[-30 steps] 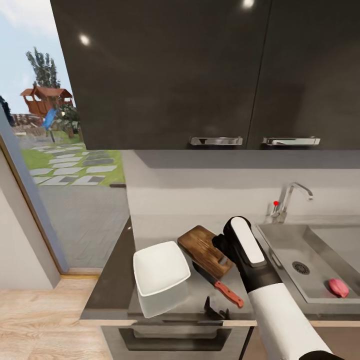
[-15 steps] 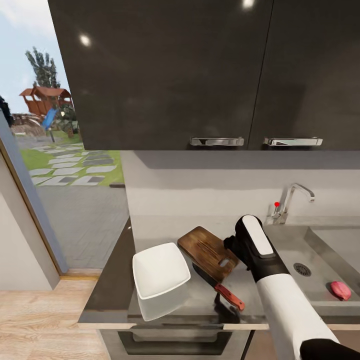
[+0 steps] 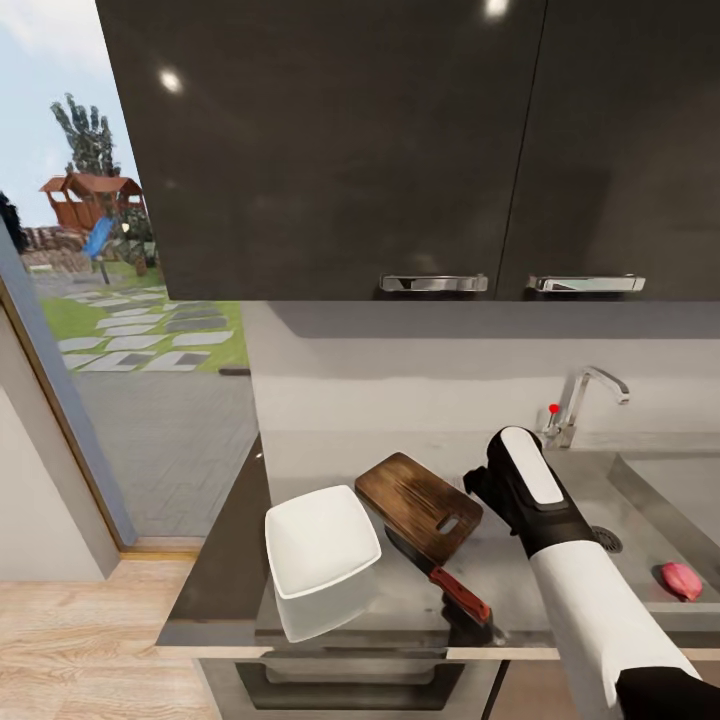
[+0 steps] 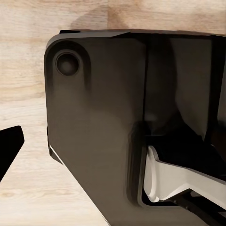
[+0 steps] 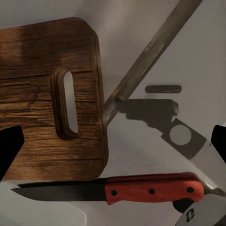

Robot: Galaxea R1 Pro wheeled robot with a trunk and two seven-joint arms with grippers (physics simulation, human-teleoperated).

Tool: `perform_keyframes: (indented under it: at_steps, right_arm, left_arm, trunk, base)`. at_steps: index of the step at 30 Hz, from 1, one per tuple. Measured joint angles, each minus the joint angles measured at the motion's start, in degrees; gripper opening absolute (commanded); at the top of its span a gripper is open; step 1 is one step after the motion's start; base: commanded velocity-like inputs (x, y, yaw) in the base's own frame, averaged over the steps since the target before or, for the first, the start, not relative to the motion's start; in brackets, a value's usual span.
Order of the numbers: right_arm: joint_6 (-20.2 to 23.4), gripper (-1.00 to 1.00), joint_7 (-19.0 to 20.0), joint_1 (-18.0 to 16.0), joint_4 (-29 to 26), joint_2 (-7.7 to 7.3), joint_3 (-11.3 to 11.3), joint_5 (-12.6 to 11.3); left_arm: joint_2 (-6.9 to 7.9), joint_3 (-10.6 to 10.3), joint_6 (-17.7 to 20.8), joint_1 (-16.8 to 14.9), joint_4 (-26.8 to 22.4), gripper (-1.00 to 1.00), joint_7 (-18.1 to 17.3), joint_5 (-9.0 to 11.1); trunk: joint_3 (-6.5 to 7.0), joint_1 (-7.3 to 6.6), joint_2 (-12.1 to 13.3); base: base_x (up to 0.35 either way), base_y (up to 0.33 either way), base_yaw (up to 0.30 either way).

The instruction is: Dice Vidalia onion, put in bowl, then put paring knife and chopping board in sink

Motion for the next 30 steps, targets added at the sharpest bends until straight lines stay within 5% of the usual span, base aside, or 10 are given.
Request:
perform_keyframes:
  at_steps: [30]
  right_arm:
    - [-0.1, 1.00, 1.2, -0.1, 2.4, -0.09, 0.0, 0.0]
  left_arm:
    - [-0.02, 0.0, 0.0, 0.0, 0.0, 1.00, 0.0, 0.0]
  trunk:
    - [0.00, 0.00, 0.0]
  base:
    - [0.023, 0.000, 0.000]
